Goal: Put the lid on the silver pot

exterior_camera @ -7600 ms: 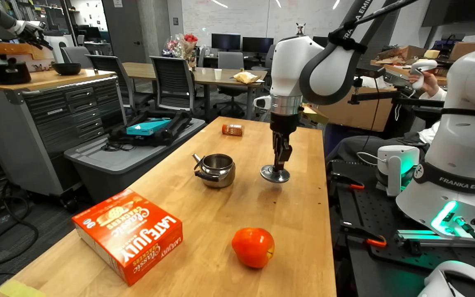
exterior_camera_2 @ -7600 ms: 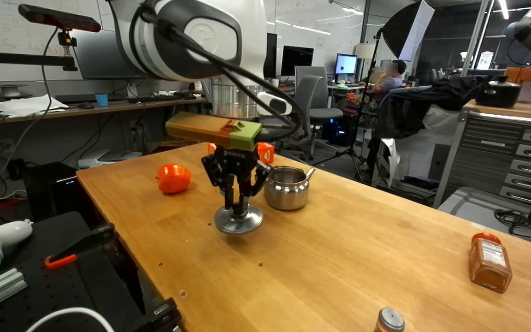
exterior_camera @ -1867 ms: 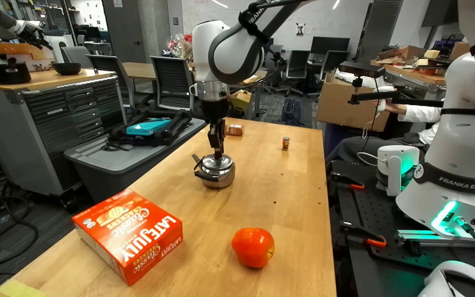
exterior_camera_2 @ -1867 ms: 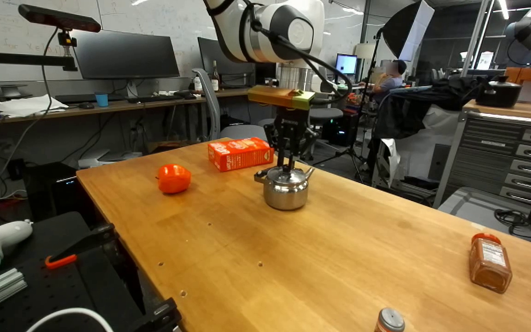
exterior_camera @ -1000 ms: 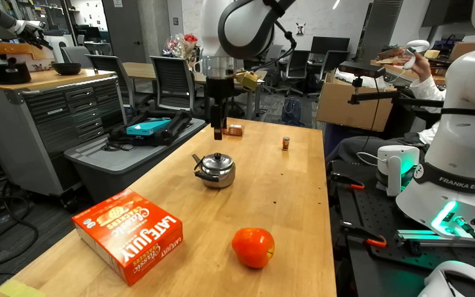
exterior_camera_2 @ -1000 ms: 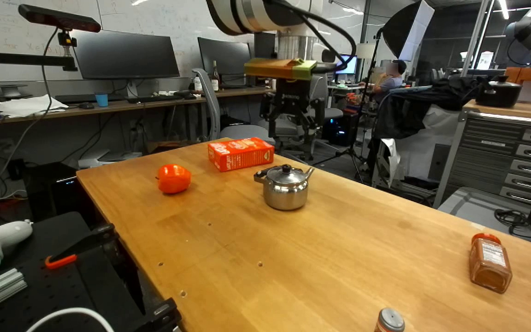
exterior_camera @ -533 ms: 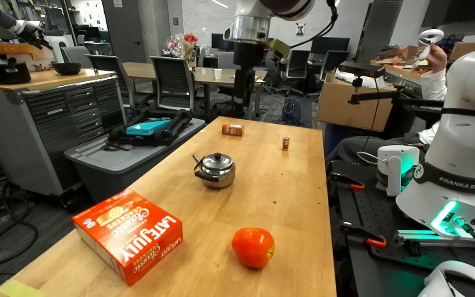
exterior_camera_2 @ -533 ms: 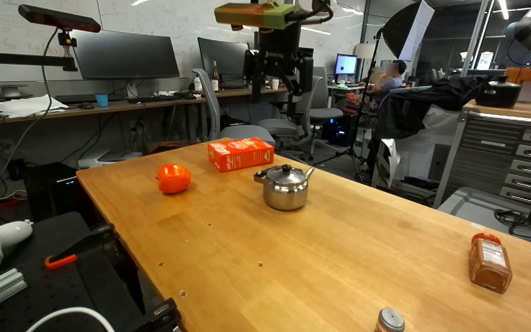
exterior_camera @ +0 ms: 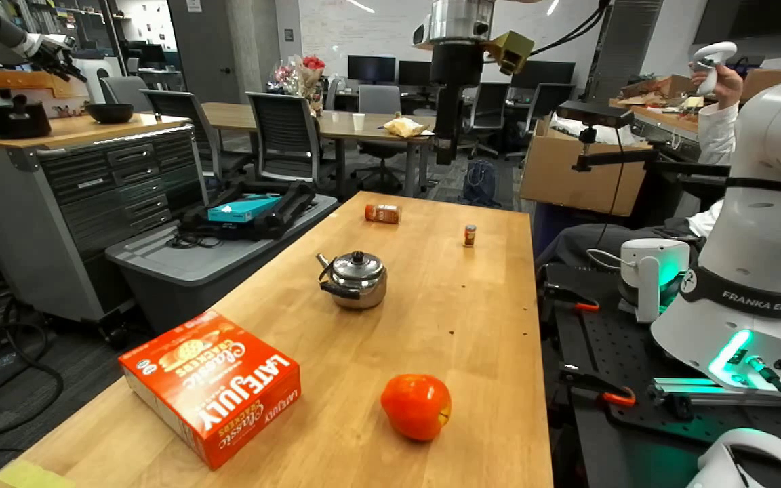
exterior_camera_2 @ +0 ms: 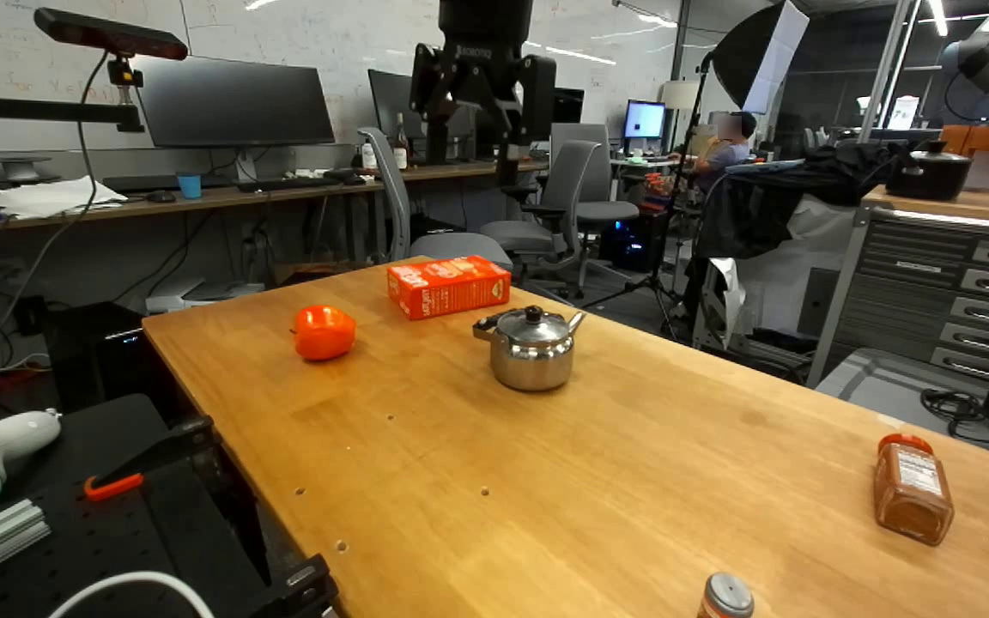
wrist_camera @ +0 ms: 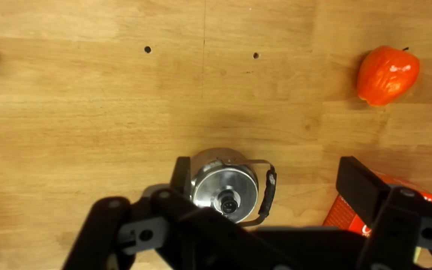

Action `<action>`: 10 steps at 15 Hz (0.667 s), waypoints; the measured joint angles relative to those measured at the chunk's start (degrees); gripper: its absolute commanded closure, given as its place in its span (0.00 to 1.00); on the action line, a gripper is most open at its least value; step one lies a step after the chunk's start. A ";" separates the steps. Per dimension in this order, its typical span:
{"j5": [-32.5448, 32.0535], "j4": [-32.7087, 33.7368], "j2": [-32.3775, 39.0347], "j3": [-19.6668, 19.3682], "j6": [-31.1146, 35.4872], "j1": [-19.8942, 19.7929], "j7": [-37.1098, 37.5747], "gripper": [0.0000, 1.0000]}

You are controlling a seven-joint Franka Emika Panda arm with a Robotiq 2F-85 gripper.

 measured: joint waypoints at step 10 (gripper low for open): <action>-4.03 -2.16 -4.56 -0.71 -4.87 0.00 -0.67 0.00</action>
